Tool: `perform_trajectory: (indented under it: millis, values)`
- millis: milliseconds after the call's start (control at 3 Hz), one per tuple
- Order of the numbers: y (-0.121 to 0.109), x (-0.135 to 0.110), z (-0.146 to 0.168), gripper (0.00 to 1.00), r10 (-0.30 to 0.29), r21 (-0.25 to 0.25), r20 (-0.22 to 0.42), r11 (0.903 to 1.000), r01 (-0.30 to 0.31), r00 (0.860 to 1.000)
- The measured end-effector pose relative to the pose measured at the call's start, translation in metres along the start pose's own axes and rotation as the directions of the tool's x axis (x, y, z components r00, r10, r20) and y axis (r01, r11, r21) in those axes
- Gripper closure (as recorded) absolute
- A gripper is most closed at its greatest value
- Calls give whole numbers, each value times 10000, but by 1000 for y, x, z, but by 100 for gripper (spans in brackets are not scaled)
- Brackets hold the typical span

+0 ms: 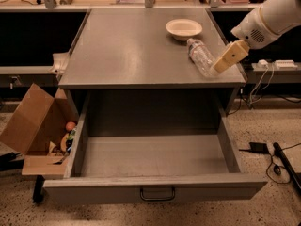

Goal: Place water bottle into top drawer

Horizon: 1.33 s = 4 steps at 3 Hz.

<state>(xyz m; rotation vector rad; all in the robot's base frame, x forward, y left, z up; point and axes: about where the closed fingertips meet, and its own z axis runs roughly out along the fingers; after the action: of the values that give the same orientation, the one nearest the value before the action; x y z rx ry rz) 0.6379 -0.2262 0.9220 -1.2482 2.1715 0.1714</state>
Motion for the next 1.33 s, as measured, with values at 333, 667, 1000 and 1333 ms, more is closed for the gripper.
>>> perform_trajectory:
  millis: [333,667,1000,1333]
  values:
    - [-17,-3,18,0,908,-34,3,9959,-908,9959]
    - [-34,-5,34,0,2030,-18,-4,9792,-2030,9792]
    - [-43,-12,48,0,2587,-39,-179,9659,-2588,9658]
    - [-46,-13,66,0,3040,-104,-463,9524,-3048,9515]
